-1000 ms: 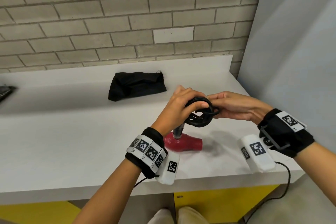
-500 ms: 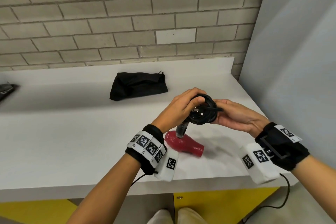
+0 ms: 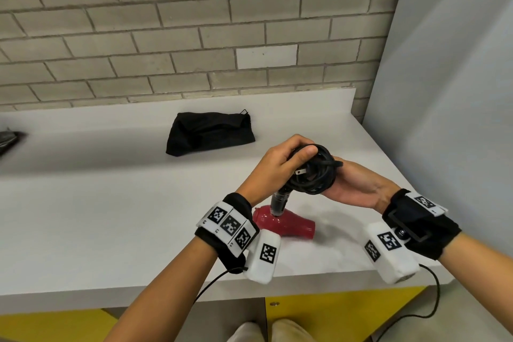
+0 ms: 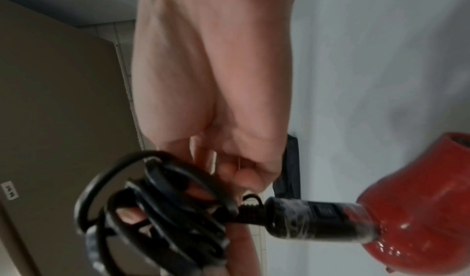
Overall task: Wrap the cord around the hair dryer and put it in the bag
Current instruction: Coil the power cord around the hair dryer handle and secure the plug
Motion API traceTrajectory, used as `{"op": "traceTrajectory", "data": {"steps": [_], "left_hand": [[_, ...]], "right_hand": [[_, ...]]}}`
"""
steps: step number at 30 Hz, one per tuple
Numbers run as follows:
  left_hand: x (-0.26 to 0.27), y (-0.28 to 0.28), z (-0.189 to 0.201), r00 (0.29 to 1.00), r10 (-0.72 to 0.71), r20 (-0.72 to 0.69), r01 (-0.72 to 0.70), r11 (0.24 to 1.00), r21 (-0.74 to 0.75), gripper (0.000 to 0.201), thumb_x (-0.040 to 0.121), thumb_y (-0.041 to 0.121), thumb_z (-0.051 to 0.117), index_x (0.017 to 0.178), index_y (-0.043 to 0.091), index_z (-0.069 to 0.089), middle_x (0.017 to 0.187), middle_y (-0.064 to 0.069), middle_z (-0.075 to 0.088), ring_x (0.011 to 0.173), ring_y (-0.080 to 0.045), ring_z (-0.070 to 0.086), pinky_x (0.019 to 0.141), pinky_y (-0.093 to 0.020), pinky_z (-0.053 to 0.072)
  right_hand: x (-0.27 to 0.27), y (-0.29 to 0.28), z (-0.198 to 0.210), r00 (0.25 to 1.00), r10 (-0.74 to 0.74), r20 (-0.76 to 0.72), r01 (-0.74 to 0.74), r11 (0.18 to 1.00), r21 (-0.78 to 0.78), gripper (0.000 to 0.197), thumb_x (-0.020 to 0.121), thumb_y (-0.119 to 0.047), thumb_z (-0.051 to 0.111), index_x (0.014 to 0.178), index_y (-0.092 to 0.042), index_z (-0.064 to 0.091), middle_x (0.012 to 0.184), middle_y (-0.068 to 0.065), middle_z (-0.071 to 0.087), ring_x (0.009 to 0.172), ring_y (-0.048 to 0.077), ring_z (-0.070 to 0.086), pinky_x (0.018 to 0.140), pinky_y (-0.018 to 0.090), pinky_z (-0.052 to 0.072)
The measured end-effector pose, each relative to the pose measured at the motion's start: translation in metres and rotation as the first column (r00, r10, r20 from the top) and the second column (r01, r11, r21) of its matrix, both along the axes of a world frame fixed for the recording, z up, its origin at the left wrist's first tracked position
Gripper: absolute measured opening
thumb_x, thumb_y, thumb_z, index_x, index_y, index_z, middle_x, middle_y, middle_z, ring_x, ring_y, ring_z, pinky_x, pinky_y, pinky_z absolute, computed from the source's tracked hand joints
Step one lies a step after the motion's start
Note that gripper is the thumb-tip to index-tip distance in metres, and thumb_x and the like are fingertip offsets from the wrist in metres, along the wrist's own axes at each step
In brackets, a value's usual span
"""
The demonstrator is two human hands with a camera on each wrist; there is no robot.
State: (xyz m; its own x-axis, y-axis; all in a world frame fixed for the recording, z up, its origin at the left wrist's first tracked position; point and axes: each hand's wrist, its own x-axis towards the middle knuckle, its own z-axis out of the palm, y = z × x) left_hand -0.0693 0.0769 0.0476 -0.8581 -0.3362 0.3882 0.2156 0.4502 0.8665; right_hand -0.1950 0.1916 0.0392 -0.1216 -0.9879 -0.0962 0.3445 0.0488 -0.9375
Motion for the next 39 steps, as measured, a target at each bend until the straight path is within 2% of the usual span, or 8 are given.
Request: {"op": "traceTrajectory", "data": {"steps": [4,7,10,15,22,28,34,39], "left_hand": [[-0.003,0.003,-0.001,0.994,0.105,-0.028,-0.107,0.992,-0.068,0.016,0.098,0.026,0.049,0.1,0.014,0.059,0.089,0.013,0.061,0.081,0.003,0.057,0.076,-0.014,0.044],[-0.008,0.004,-0.003,0.987,0.152,-0.052,-0.158,0.98,-0.124,0.02,0.098,0.028,0.05,0.102,0.011,0.059,0.092,0.008,0.062,0.083,0.001,0.056,0.075,-0.012,0.041],[-0.008,0.002,-0.006,0.985,0.151,-0.078,-0.16,0.98,-0.119,0.021,0.096,0.029,0.051,0.102,0.011,0.061,0.098,0.001,0.065,0.09,-0.01,0.06,0.078,-0.019,0.045],[0.005,-0.015,-0.002,0.998,0.032,0.047,-0.028,0.997,-0.069,0.028,0.088,0.024,0.065,0.116,0.018,0.063,0.11,-0.004,0.065,0.104,-0.018,0.062,0.095,-0.032,0.048],[0.009,-0.024,0.007,0.981,-0.145,0.132,0.158,0.983,-0.095,0.04,0.091,0.01,0.06,0.131,0.012,0.055,0.118,-0.013,0.064,0.112,-0.017,0.06,0.103,-0.029,0.043],[-0.003,-0.014,-0.006,1.0,0.013,0.006,-0.011,0.963,-0.269,0.034,0.093,0.014,0.052,0.127,0.014,0.055,0.113,-0.006,0.061,0.106,-0.014,0.057,0.093,-0.025,0.044],[-0.007,-0.011,-0.018,0.992,0.12,-0.025,-0.122,0.946,-0.301,0.031,0.097,0.012,0.043,0.127,0.01,0.045,0.119,-0.008,0.051,0.105,-0.007,0.048,0.089,-0.007,0.035],[-0.011,-0.014,-0.017,0.982,0.19,-0.024,-0.189,0.946,-0.264,0.029,0.096,0.013,0.046,0.126,0.01,0.046,0.122,-0.007,0.054,0.106,-0.01,0.05,0.087,-0.007,0.036]], "right_hand": [[0.003,0.007,-0.001,0.996,-0.08,0.044,0.08,0.997,-0.002,0.046,0.081,-0.053,0.051,0.103,-0.017,0.067,0.105,0.007,0.067,0.1,0.021,0.057,0.079,0.034,0.044],[0.005,0.01,0.002,0.988,-0.111,-0.11,0.109,0.994,-0.027,0.071,0.074,-0.073,0.048,0.117,-0.019,0.063,0.116,0.012,0.063,0.108,0.022,0.054,0.085,0.036,0.04],[0.013,0.005,-0.001,0.966,-0.205,-0.155,0.193,0.977,-0.088,0.068,0.079,-0.055,0.059,0.124,-0.004,0.056,0.13,0.028,0.052,0.122,0.033,0.05,0.108,0.05,0.037],[0.013,0.01,-0.001,0.911,-0.363,-0.196,0.35,0.931,-0.099,0.049,0.086,-0.036,0.05,0.117,0.0,0.062,0.122,0.025,0.061,0.121,0.033,0.054,0.11,0.051,0.035],[0.013,0.014,-0.002,0.944,-0.282,-0.17,0.265,0.957,-0.118,0.056,0.088,-0.041,0.047,0.123,0.001,0.056,0.127,0.021,0.06,0.122,0.033,0.052,0.109,0.045,0.033],[0.016,0.004,0.006,0.98,-0.197,-0.008,0.197,0.98,0.029,0.05,0.092,-0.053,0.033,0.112,-0.018,0.063,0.112,0.007,0.066,0.105,0.018,0.055,0.091,0.035,0.041],[0.013,-0.003,0.014,0.926,-0.144,-0.349,0.192,0.976,0.106,0.077,0.073,-0.078,0.04,0.127,-0.023,0.051,0.129,0.011,0.057,0.113,0.014,0.058,0.098,0.039,0.047],[0.016,0.005,0.006,0.797,-0.3,-0.524,0.352,0.936,-0.001,0.06,0.074,-0.032,0.076,0.118,-0.013,0.039,0.121,0.0,0.054,0.102,0.015,0.066,0.088,0.031,0.053]]}}
